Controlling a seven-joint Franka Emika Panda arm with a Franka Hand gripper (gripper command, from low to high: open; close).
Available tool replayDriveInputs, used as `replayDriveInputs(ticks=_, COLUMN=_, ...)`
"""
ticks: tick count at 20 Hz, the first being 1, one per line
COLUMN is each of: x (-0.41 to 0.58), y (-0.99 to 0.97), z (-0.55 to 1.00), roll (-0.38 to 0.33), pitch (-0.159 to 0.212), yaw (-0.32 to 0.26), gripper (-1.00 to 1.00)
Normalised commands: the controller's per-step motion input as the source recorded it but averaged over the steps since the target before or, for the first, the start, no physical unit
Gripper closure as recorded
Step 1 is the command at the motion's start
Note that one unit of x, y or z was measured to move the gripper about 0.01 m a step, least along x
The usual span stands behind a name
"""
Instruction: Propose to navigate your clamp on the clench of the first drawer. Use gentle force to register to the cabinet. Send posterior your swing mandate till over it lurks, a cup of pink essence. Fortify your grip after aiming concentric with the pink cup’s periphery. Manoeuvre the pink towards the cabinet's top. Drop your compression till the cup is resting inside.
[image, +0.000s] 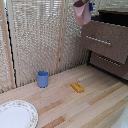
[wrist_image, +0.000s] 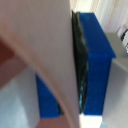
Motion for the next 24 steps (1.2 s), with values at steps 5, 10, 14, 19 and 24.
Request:
replayDriveInputs(ticks=5, x=0.469, y=-0.47, z=0.91, roll=0.011, pitch=0.01, yaw=-0.118, gripper=1.0)
replayDriveInputs(ticks=10, x=0.443, y=-0.56, z=0.83, roll=0.076, pitch=0.035, yaw=-0.087, gripper=1.0)
replayDriveInputs(ticks=14, x=0.229, y=-0.67, z=0.64, roll=0.134, pitch=0.088, yaw=-0.055, gripper=1.0)
replayDriveInputs(ticks=19, x=0.041, y=-0.77, z=0.45, roll=0.17, pitch=0.126, yaw=-0.023, gripper=1.0)
replayDriveInputs(ticks=24, x=0.014, y=-0.85, z=0.38, roll=0.168, pitch=0.111, yaw=-0.002, gripper=1.0)
